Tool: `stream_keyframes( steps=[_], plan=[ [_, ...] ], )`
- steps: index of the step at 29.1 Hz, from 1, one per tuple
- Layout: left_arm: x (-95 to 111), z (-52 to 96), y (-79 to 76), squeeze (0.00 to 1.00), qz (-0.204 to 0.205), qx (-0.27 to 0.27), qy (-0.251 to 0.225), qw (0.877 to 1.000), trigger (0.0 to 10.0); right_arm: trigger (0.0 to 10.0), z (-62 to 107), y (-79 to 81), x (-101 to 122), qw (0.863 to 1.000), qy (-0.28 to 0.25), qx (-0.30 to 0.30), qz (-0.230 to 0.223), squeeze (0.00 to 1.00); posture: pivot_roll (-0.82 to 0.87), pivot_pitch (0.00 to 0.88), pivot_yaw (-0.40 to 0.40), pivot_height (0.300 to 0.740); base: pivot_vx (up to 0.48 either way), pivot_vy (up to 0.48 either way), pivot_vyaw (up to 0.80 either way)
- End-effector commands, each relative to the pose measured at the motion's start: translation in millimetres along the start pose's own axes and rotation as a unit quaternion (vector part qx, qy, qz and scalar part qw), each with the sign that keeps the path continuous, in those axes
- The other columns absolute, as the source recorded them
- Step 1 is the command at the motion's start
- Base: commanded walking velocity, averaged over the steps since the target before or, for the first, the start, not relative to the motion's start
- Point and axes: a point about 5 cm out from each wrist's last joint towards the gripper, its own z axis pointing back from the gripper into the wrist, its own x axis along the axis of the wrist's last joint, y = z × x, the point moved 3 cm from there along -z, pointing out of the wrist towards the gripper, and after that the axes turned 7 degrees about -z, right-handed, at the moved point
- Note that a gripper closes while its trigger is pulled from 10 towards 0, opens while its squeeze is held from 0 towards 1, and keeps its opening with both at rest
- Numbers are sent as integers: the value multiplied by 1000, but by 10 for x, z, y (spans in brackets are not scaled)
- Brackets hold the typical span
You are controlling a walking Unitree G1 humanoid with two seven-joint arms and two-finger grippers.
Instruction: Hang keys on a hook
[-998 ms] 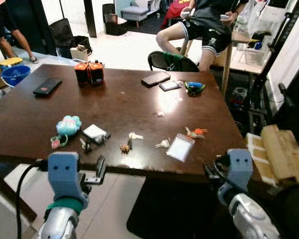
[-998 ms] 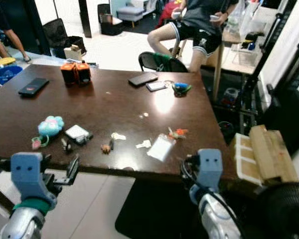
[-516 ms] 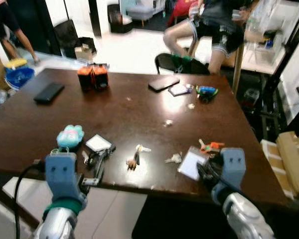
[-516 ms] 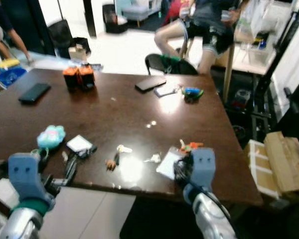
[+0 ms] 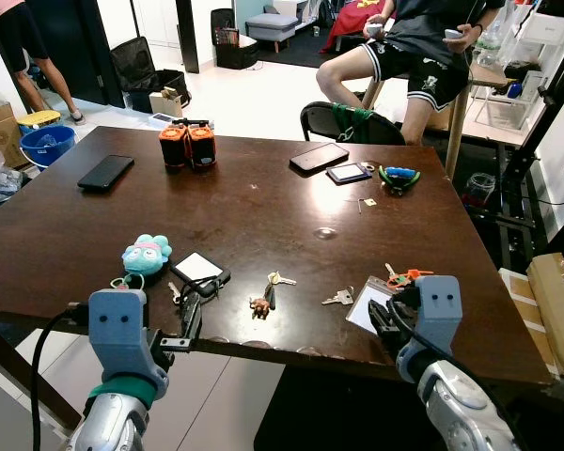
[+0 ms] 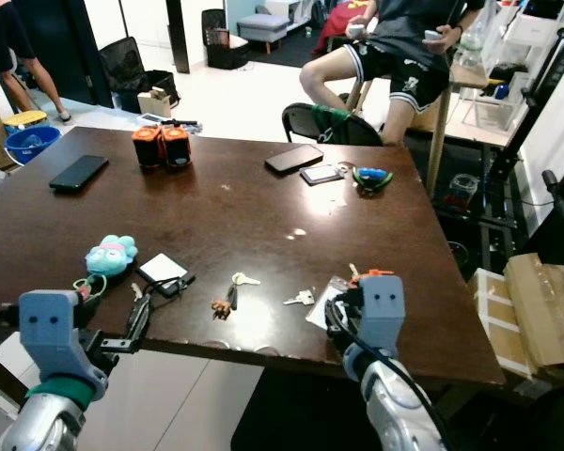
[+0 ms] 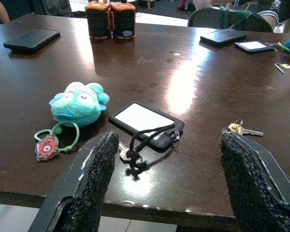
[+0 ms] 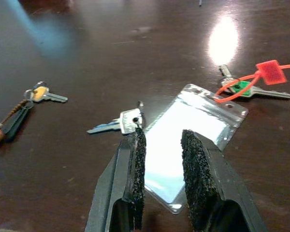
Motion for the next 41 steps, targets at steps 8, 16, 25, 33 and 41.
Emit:
stream_keyframes(
  steps=[8,16,25,33,41],
  plan=[
    [-20,-24,39,0,-2,8,9,1000,10000,10000,-13,-321,6,998,9,-60,7,0,-111,103,136,740,0,0,0],
    [-29,-28,32,0,-4,9,11,1000,10000,10000,0,-526,-37,994,21,-102,-16,0,-116,97,142,740,0,0,0],
    [-21,-55,6,0,3,-2,10,1000,10000,10000,-64,-712,37,992,4,-123,-36,0,-120,110,161,740,0,0,0],
    [5,-54,-49,0,17,-17,5,1000,10000,10000,-152,-811,140,991,-8,-124,-54,1000,-117,122,164,740,0,0,0],
    [28,-71,-47,0,17,-23,5,1000,10000,10000,-231,-912,99,985,0,-149,-82,47,-104,143,182,740,0,0,0]
  ],
)
